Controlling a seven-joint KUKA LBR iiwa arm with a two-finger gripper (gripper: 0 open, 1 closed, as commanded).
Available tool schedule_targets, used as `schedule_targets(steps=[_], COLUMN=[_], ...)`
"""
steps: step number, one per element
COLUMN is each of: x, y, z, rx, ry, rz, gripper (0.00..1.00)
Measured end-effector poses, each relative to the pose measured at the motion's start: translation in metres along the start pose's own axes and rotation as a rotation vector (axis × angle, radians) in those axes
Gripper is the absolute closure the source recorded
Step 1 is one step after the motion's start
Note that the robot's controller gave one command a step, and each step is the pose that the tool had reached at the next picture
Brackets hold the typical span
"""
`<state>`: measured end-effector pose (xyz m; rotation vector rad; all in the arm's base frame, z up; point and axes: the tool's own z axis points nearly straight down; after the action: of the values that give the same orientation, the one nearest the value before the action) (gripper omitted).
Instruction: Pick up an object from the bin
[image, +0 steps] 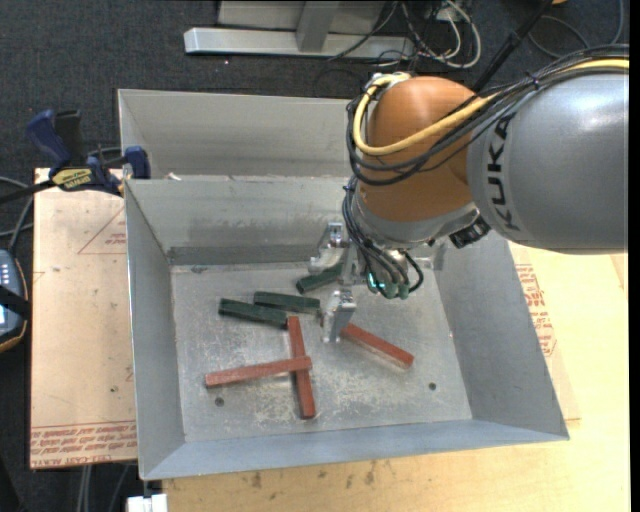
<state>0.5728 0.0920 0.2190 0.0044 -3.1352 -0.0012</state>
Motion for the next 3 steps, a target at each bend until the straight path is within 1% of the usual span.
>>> schedule_targets(steps=[1, 2, 3], x=[0.0, 0.028, 0.015], y=[0.0, -0.019, -0.068], z=[-0.002, 0.011, 0.052], rx=[0.0, -0.001, -0.001], ry=[-0.003, -0.01, -0.01], rz=[0.001, -0.007, 0.067], gripper=[0.0, 0.0, 0.0])
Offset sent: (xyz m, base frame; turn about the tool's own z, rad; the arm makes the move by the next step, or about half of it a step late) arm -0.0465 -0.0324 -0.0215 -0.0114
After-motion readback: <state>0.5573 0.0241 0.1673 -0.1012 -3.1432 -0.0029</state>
